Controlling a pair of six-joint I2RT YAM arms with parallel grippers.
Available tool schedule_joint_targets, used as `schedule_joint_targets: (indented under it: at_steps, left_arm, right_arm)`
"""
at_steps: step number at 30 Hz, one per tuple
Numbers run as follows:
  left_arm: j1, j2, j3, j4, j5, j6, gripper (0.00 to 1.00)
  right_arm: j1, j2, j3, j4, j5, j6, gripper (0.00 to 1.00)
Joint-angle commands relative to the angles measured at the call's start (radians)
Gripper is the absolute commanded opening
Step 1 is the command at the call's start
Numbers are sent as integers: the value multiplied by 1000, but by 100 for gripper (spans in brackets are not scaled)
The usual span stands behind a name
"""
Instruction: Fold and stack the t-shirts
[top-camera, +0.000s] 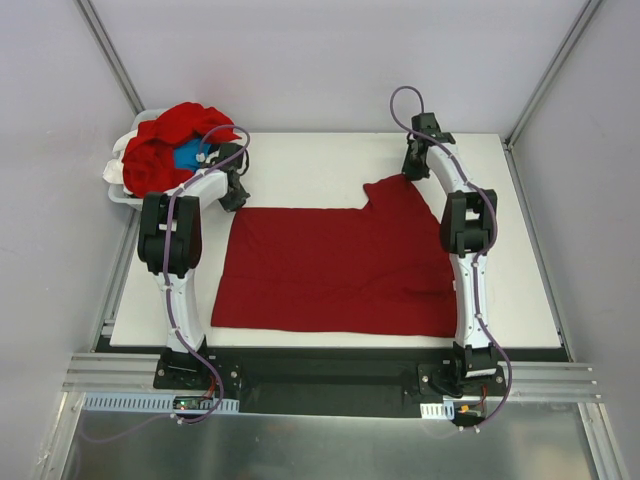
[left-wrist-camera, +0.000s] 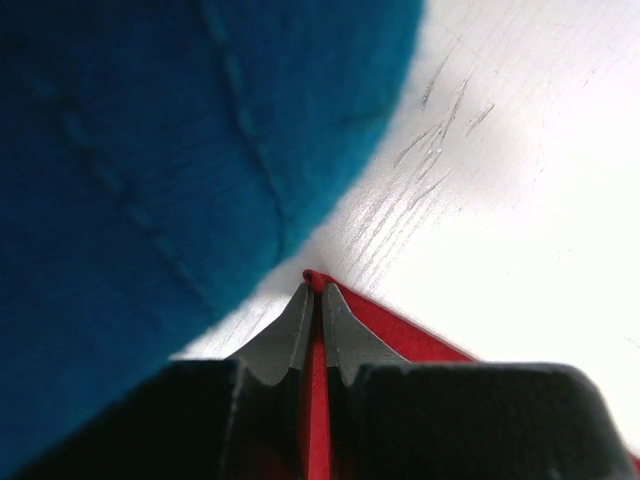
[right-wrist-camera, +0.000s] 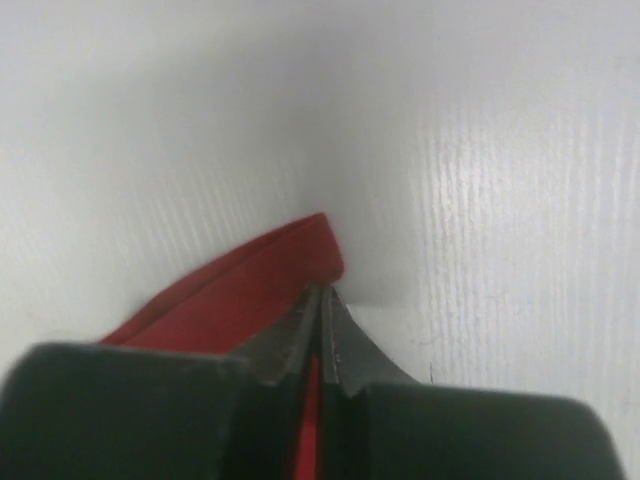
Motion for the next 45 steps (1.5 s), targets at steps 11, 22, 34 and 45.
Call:
schedule_joint_targets:
  at_steps: [11,22,34,45]
  left_arm:
    - [21,-87,-16,61,146,140,0]
    - [21,-199,-142,204,168,221,0]
    - [23,-308,-291,302,168,295,0]
    - [23,-388,-403,377,172,341,0]
  right_arm:
    - [-7,-250,-202,207,-99,-71,1]
    - [-56,-401,-323,310,-211,-98,1]
    - [-70,-601,-573,399,-240,-155,1]
    - [-92,-716,-664,406,-257,-200,1]
